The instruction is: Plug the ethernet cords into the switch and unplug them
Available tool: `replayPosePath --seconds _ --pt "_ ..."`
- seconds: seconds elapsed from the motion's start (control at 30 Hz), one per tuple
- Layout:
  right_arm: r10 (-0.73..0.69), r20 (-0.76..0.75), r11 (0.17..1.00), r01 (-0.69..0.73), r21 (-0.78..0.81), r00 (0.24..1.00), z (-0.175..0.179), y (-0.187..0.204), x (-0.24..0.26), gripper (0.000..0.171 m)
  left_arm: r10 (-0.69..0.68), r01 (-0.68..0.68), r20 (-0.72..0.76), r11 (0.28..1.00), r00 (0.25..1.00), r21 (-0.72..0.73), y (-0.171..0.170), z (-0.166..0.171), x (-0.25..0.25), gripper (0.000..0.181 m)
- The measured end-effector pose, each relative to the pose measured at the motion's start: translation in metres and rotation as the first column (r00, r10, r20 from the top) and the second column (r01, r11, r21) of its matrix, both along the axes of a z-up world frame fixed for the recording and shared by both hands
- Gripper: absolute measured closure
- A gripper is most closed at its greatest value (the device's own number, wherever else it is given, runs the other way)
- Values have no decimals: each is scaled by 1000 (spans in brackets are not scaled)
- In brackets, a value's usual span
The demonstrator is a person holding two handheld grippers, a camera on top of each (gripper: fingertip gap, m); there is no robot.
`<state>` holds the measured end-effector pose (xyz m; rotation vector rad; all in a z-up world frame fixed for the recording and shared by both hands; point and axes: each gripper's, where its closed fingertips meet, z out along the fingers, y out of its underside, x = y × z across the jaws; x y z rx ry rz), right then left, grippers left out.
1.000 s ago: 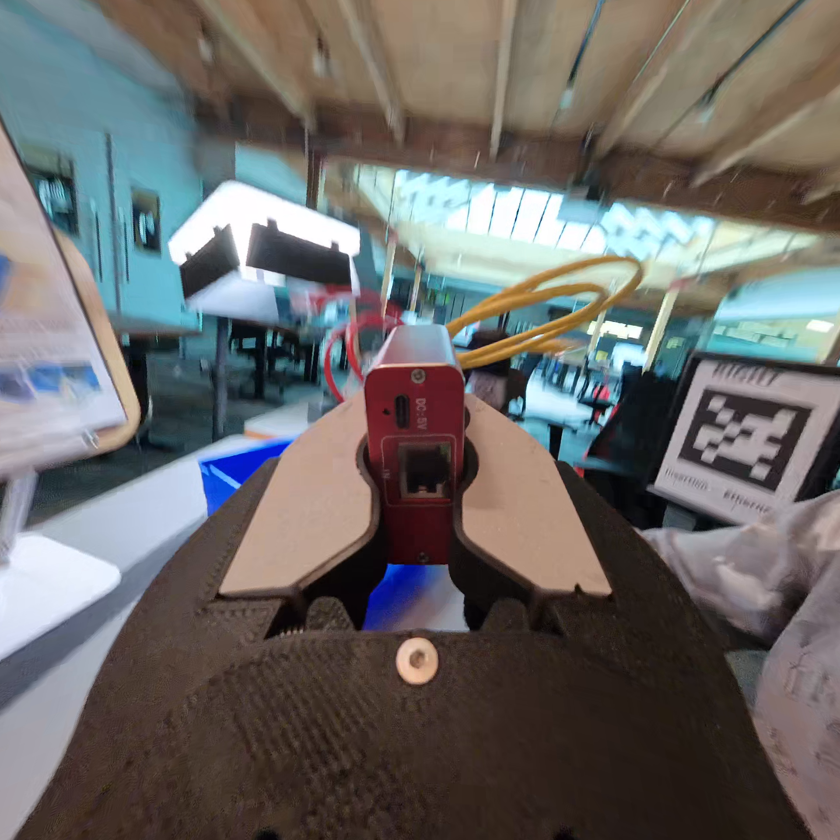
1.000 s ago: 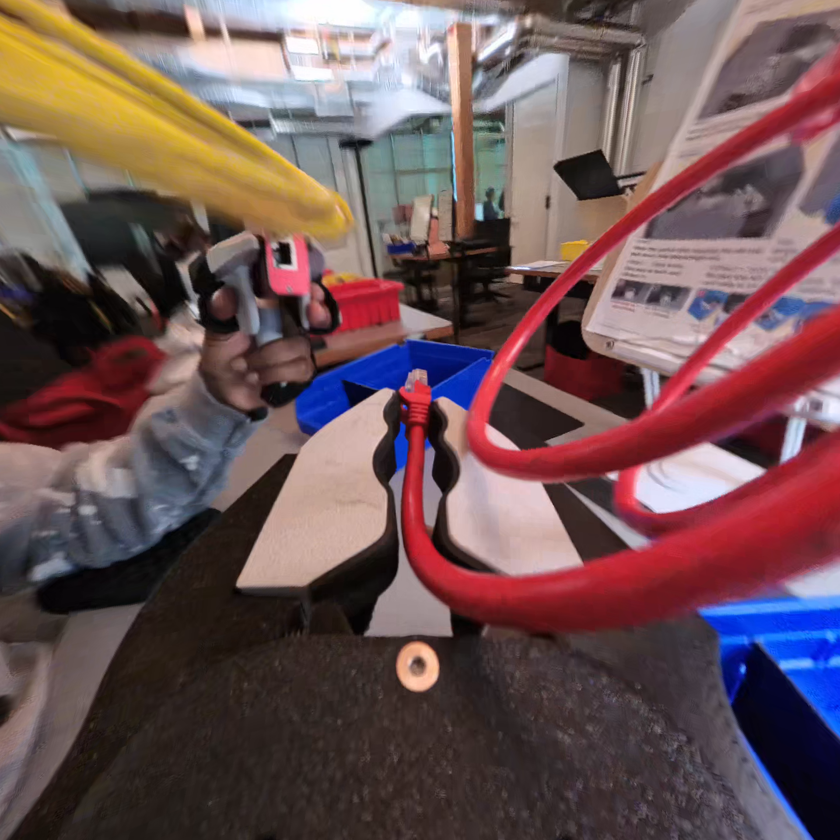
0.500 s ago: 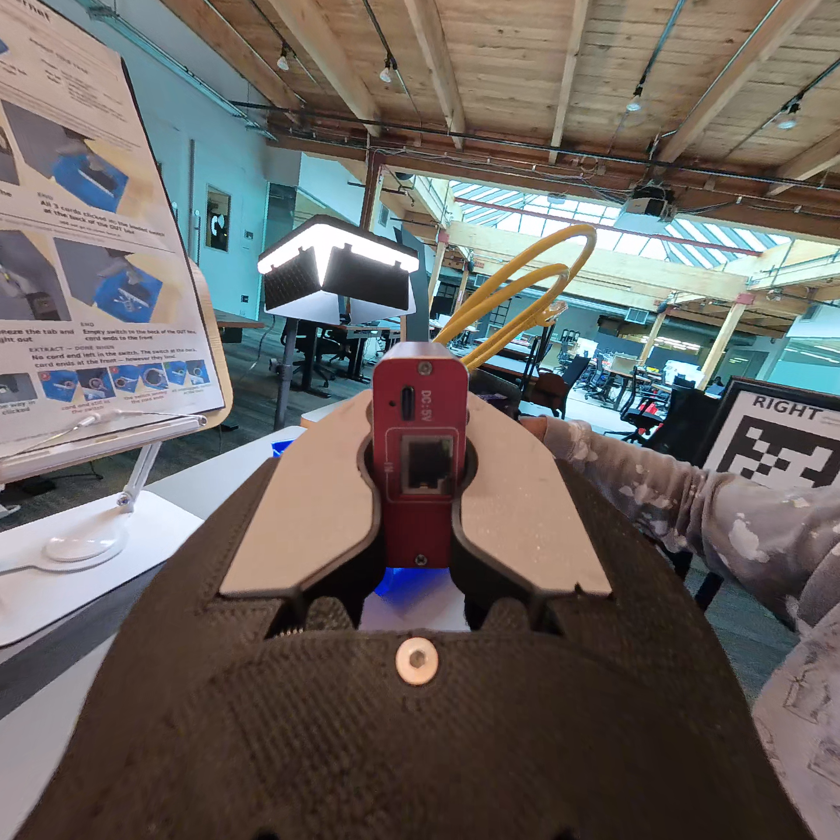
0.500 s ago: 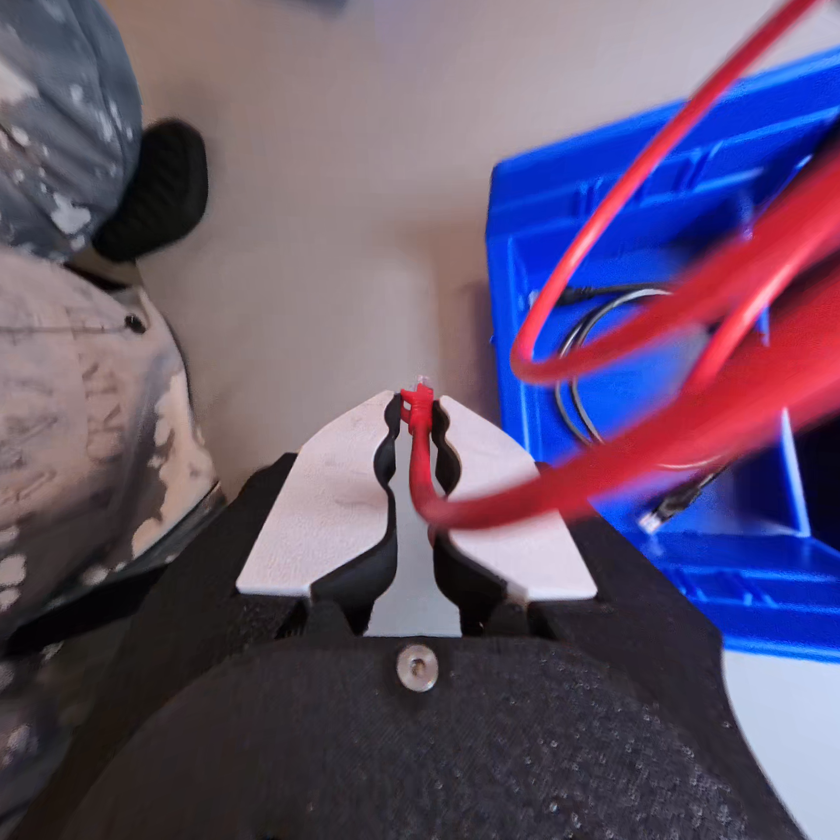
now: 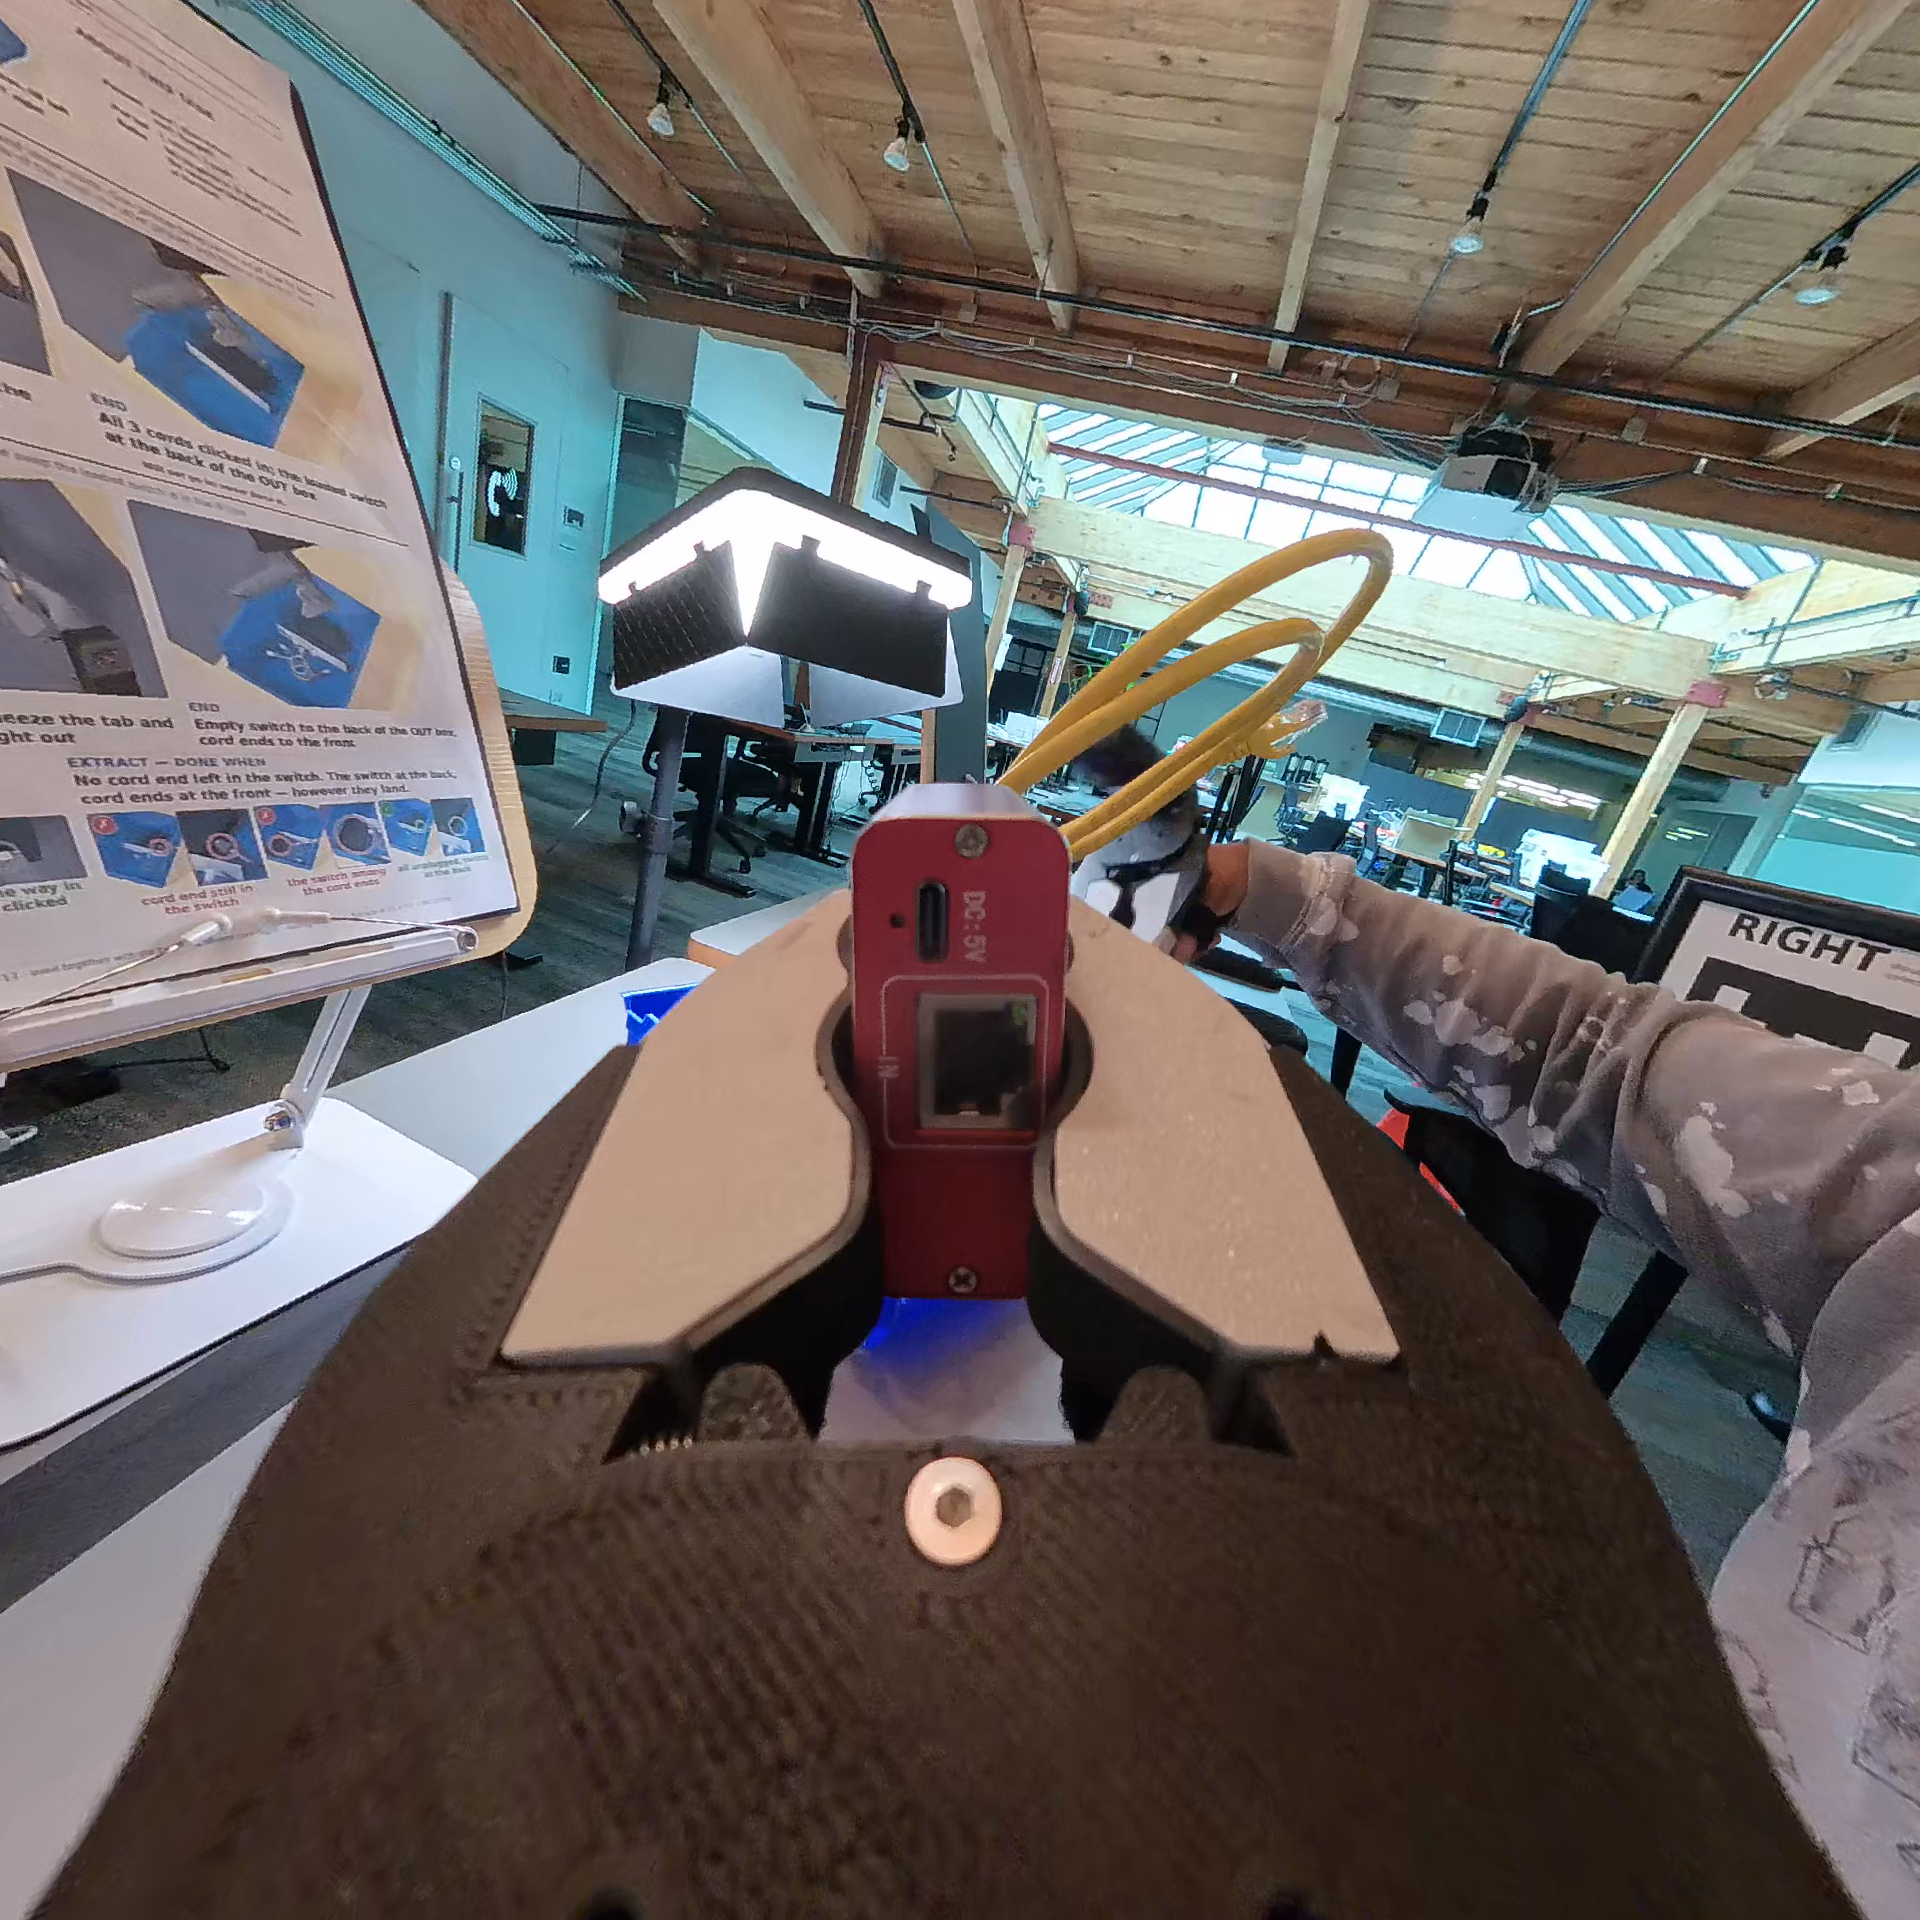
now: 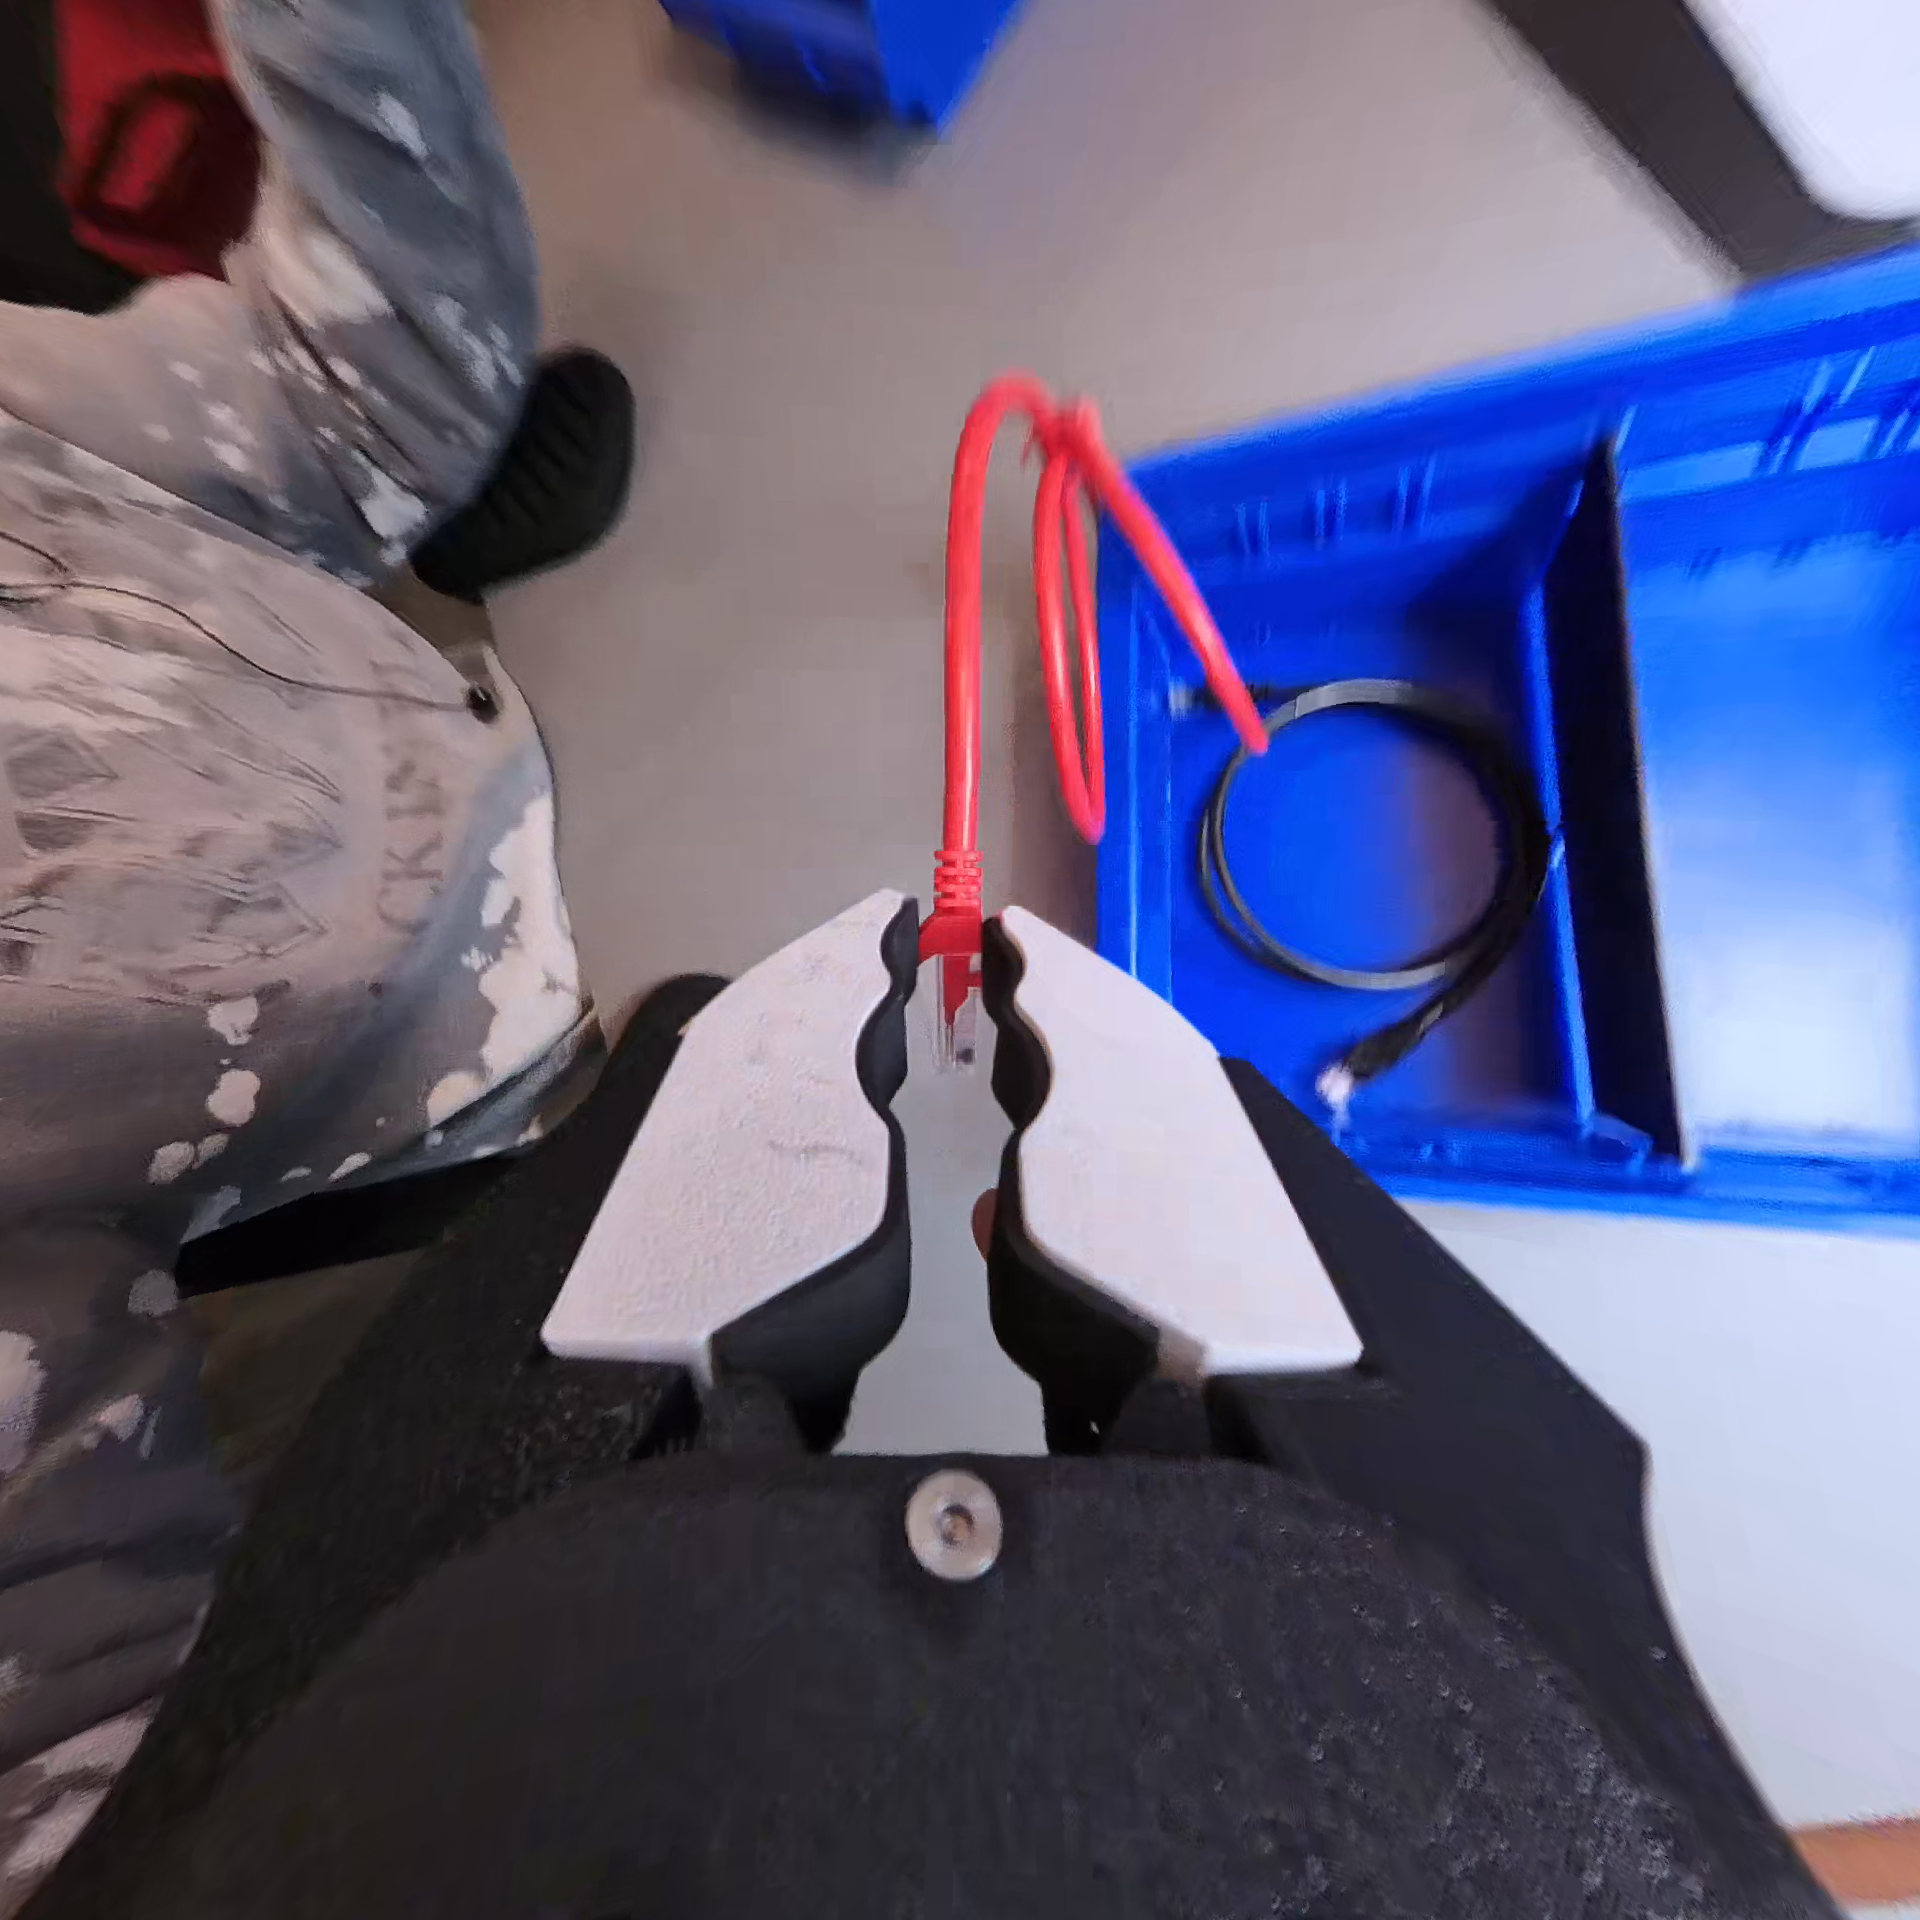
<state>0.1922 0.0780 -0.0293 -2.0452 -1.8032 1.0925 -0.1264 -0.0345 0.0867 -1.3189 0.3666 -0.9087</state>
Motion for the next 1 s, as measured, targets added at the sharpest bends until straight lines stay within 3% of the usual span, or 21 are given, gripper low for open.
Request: replayPosePath --seconds 0.13,0.23,0.37,0.4,0.53,0.6,0.7,0.8,0.93,1.0 --pt "24 -254 995 1 96 967 54 1 -15 160 -10 10 25 1000 1000 -17 4 -4 -1 152" --pt "6 -363 988 50 143 932 81 7 -17 161 -11 12 24 1000 1000 -17 3 -4 -1 152" --pt "-56 -316 980 112 164 947 83 17 -5 161 -20 20 26 1000 999 -21 3 -5 -1 152" --pt "-96 -280 973 150 178 955 77 25 -1 171 -22 22 27 1000 999 -22 4 -5 0 152" --pt "-277 -223 915 328 235 935 54 58 4 171 -31 32 26 999 999 -29 6 -7 3 152" --pt "-344 -160 860 379 343 925 37 75 7 171 -37 37 21 999 999 -34 6 -9 6 152" --pt "-274 -126 867 302 396 953 26 59 -7 168 -39 39 5 998 999 -41 6 -12 9 152" --pt "-158 57 865 110 490 986 -3 19 -15 143 -33 33 -3 998 999 -47 9 -14 7 152" --pt "-59 333 857 -124 501 941 -66 -36 -13 121 -42 43 8 997 999 -69 15 -20 8 152" --pt "-2 387 857 -198 476 922 -96 -60 -15 115 -50 50 3 996 999 -75 15 -22 12 152"
